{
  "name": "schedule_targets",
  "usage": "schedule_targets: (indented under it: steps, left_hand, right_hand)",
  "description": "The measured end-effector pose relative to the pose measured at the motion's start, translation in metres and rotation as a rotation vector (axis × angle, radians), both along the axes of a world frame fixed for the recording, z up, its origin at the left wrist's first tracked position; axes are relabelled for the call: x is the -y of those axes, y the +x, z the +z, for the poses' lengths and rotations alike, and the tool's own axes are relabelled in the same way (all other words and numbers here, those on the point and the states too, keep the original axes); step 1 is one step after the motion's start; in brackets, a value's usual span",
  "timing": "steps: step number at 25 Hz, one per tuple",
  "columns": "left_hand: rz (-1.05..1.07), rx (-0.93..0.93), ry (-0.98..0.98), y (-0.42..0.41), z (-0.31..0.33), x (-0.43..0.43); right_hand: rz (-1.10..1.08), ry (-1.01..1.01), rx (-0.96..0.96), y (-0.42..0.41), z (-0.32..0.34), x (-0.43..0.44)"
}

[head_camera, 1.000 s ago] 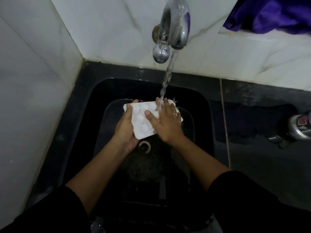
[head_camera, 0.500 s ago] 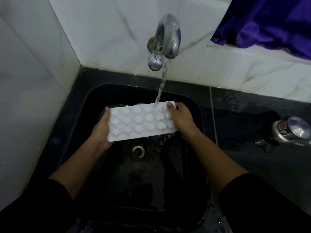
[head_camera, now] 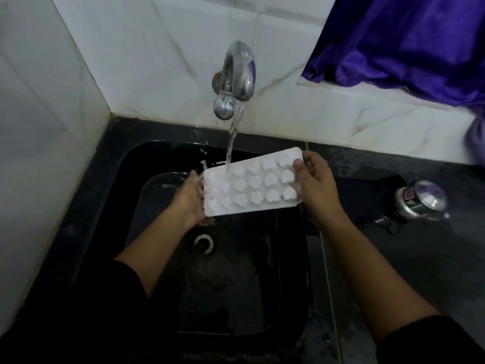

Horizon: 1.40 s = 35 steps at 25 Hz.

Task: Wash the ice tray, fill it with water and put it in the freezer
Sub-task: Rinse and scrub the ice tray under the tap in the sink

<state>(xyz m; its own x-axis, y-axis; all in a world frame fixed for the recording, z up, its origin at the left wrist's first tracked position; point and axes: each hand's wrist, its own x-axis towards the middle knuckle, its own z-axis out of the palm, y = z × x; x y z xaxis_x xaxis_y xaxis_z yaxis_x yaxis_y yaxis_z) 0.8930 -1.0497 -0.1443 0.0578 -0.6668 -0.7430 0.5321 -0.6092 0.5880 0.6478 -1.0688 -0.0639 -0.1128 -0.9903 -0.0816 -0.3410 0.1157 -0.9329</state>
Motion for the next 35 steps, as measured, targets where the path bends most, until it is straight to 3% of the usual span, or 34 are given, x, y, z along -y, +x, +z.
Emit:
schedule_targets:
  steps: [4, 10, 16, 20, 26, 31, 33, 35]
  left_hand:
    - [0.03, 0.059, -0.103, 0.029, 0.026, -0.002]
    - [0.079, 0.228, -0.256, 0.086, 0.068, -0.021]
    - [0.216, 0.292, -0.286, 0.124, 0.072, -0.038]
    - [0.241, 0.228, -0.192, 0.123, 0.037, -0.045]
    - [0.083, 0.075, -0.074, 0.059, -0.008, -0.03]
    - [-0.153, -0.026, 0.04, 0.033, -0.009, -0.025]
    - [-0.275, 0.005, 0.066, 0.041, -0.006, -0.033]
    - [-0.382, 0.066, 0.095, 0.054, -0.004, -0.043]
  right_hand:
    - [-0.049, 0.177, 0.09, -0.002, -0.028, -0.004]
    - [0.013, 0.398, 0.202, 0.065, -0.06, -0.002]
    - [0.187, 0.435, 0.19, 0.11, -0.051, -0.001]
    - [0.211, 0.39, 0.128, 0.088, -0.038, -0.004]
    - [0.263, 0.189, 0.0, 0.027, -0.001, -0.004]
    - [0.332, -0.175, -0.358, -0.007, 0.009, 0.013]
    - [0.298, -0.225, -0.52, -0.01, 0.007, 0.022]
    - [0.286, -0.196, -0.545, -0.001, 0.001, 0.026]
